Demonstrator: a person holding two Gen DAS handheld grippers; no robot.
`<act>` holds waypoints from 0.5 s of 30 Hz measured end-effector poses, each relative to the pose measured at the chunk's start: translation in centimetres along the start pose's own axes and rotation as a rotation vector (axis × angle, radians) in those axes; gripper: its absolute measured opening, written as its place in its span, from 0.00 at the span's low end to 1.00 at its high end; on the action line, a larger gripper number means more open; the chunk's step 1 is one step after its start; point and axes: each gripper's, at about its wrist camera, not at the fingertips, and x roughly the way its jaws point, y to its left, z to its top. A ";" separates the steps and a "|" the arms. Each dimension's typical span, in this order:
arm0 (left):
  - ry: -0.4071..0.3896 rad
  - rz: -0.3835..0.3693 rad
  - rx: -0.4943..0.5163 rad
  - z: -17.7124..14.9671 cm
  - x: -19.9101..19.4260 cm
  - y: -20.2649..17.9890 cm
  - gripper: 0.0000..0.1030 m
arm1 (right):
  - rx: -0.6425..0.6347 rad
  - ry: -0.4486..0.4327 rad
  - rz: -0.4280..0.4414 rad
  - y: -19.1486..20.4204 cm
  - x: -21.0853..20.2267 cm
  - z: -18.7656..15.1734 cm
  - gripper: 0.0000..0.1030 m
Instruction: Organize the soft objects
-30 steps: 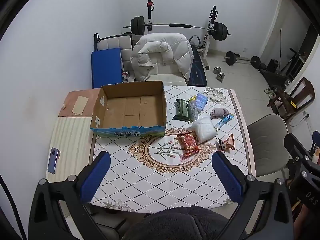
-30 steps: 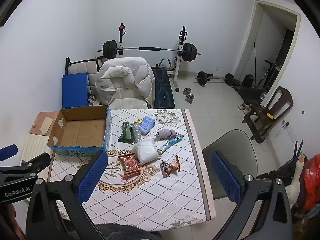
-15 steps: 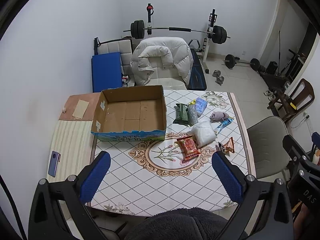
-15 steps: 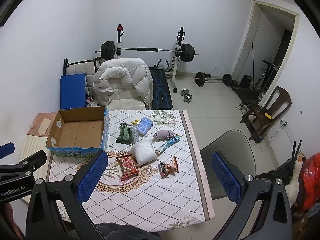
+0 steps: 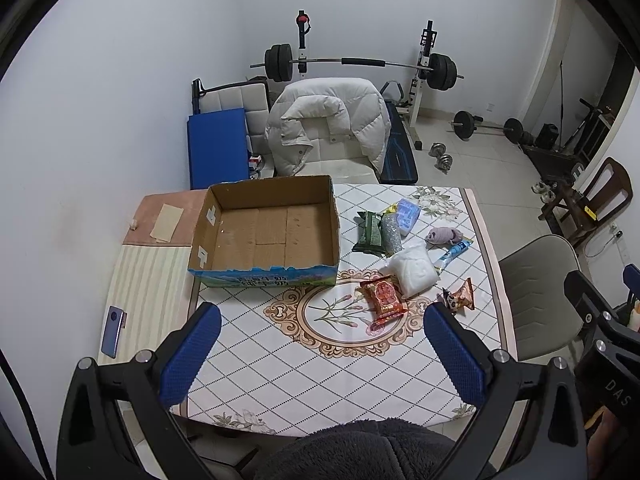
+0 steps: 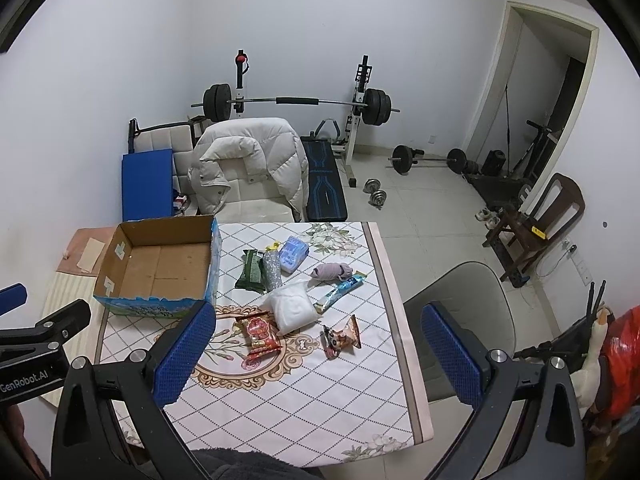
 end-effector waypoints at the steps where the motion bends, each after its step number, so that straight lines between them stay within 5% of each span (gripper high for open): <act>1: -0.001 0.001 0.000 0.1 0.0 0.1 1.00 | -0.001 0.000 0.001 0.1 0.0 0.0 1.00; 15: -0.008 0.006 0.003 0.6 0.2 0.8 1.00 | -0.001 -0.003 0.004 0.4 0.2 0.1 1.00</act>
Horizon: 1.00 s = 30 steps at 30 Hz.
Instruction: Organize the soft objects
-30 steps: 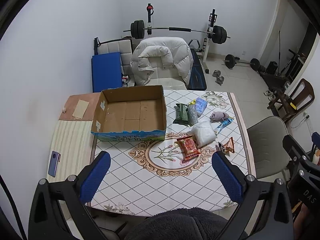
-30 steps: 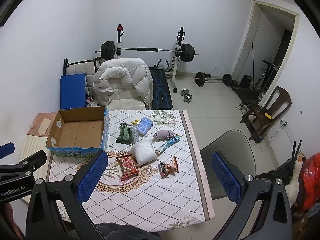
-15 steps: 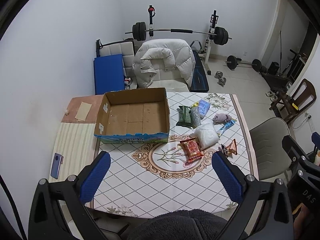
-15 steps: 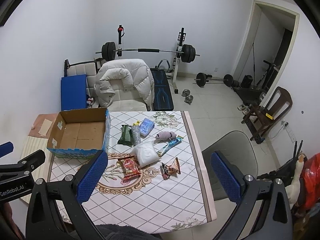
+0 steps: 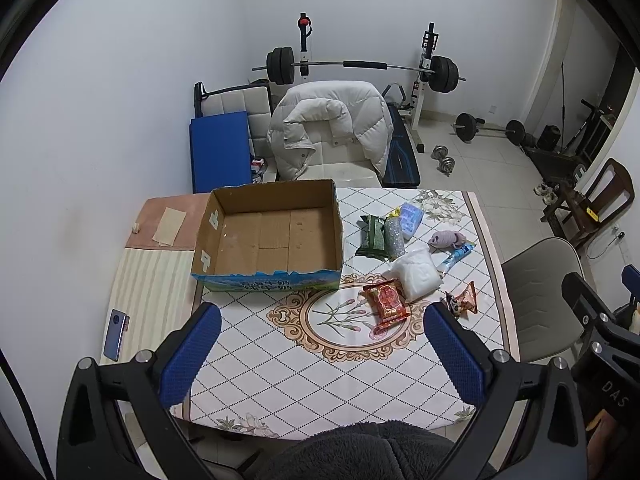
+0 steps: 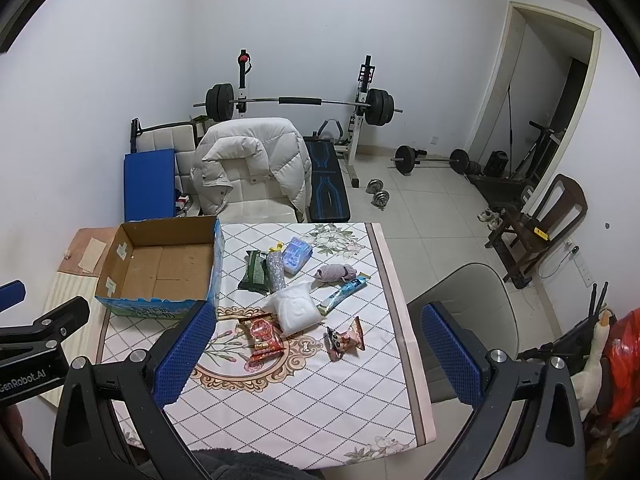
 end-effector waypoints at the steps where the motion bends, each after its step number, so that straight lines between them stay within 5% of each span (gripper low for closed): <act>1: 0.000 0.000 -0.001 0.0 0.0 -0.1 1.00 | -0.001 -0.001 -0.002 0.1 0.1 0.1 1.00; 30: -0.005 0.000 0.004 0.3 0.0 -0.2 1.00 | 0.007 0.005 0.020 0.8 1.7 0.1 1.00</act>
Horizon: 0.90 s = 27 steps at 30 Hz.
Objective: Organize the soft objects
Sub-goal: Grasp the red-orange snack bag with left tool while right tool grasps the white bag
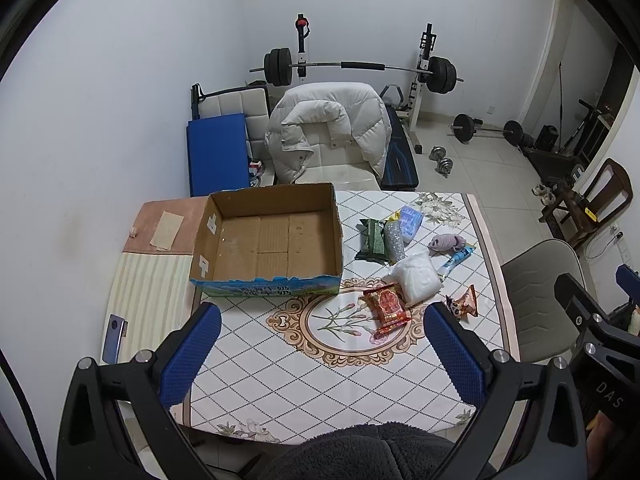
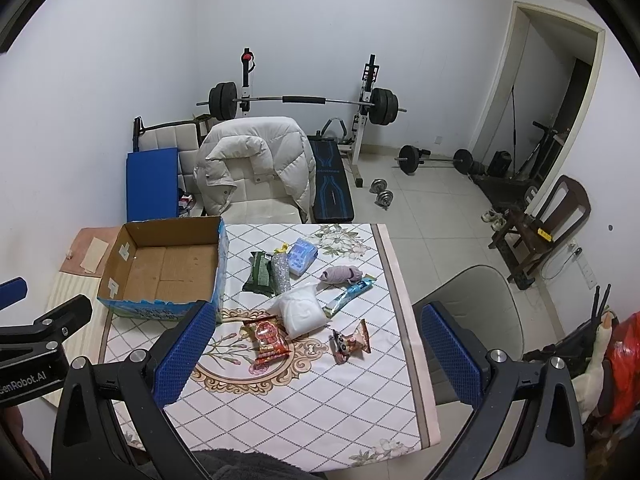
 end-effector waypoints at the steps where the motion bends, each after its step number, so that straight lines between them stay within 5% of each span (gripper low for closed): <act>1: 0.004 -0.003 -0.002 0.2 0.1 -0.1 1.00 | 0.005 0.005 0.006 -0.1 0.3 0.0 1.00; 7: 0.083 -0.042 -0.057 2.0 6.1 -0.6 1.00 | 0.041 0.060 0.015 -2.3 5.9 1.0 1.00; 14: 0.459 -0.170 -0.145 0.3 25.5 -4.4 1.00 | 0.005 0.362 0.091 -4.9 23.6 0.3 1.00; 16: 0.531 -0.177 -0.155 -0.9 30.3 -6.1 0.98 | -0.021 0.437 0.101 -5.3 28.6 -1.0 1.00; 18: 0.608 -0.179 -0.146 -2.2 34.8 -7.8 0.86 | -0.046 0.489 0.088 -5.5 32.6 -2.3 1.00; 23: 0.750 -0.180 -0.125 -5.7 42.9 -11.6 0.85 | -0.074 0.597 0.117 -5.1 39.8 -5.1 1.00; 25: 0.769 -0.165 -0.116 -6.6 44.8 -12.4 0.75 | -0.088 0.620 0.134 -4.8 41.3 -5.5 1.00; 27: 0.783 -0.180 -0.111 -7.3 45.8 -12.8 0.49 | -0.107 0.636 0.159 -3.9 42.5 -5.5 1.00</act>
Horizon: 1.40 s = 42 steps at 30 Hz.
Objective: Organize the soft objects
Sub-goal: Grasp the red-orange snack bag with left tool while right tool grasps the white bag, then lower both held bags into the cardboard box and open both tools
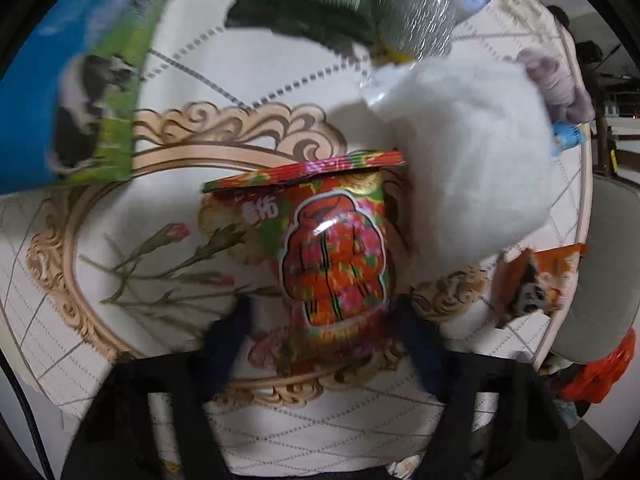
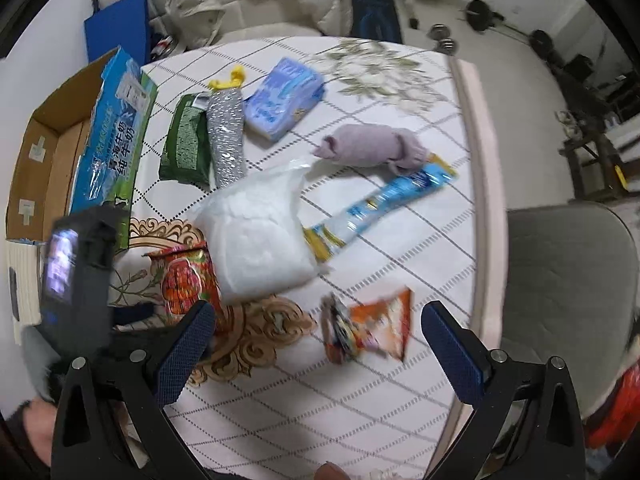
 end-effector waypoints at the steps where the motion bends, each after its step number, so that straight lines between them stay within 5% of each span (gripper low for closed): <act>1: 0.004 -0.017 -0.002 -0.2 0.1 0.0 0.46 | -0.015 0.008 0.001 0.4 0.7 0.6 1.00; 7: -0.045 0.101 0.030 -2.9 -0.9 1.6 0.44 | -0.095 0.095 0.018 3.5 5.5 4.0 1.00; 10: -0.047 0.071 -0.014 -2.9 -0.5 2.8 0.55 | -0.129 0.152 -0.001 5.0 8.2 4.8 1.00; 14: -0.101 0.081 -0.005 -2.8 -0.2 2.3 0.47 | -0.148 0.221 -0.004 5.9 10.7 4.8 1.00; 17: -0.118 0.081 -0.006 -3.2 -0.1 1.6 0.41 | -0.112 0.261 0.002 5.7 11.7 4.2 0.84; 23: -0.155 0.057 -0.011 -7.9 -3.0 1.8 0.40 | -0.044 0.235 0.054 4.8 8.3 2.3 0.71; 30: -0.353 -0.055 -0.025 -12.4 -18.2 6.5 0.41 | -0.060 0.113 0.225 6.9 -3.9 1.1 0.71; 36: -0.440 -0.058 -0.053 -4.7 -24.9 15.0 0.41 | -0.128 0.006 0.354 17.4 -10.9 5.7 0.71; 42: -0.301 -0.025 -0.096 7.8 -22.3 24.4 0.41 | -0.119 0.053 0.331 29.7 -5.6 13.1 0.71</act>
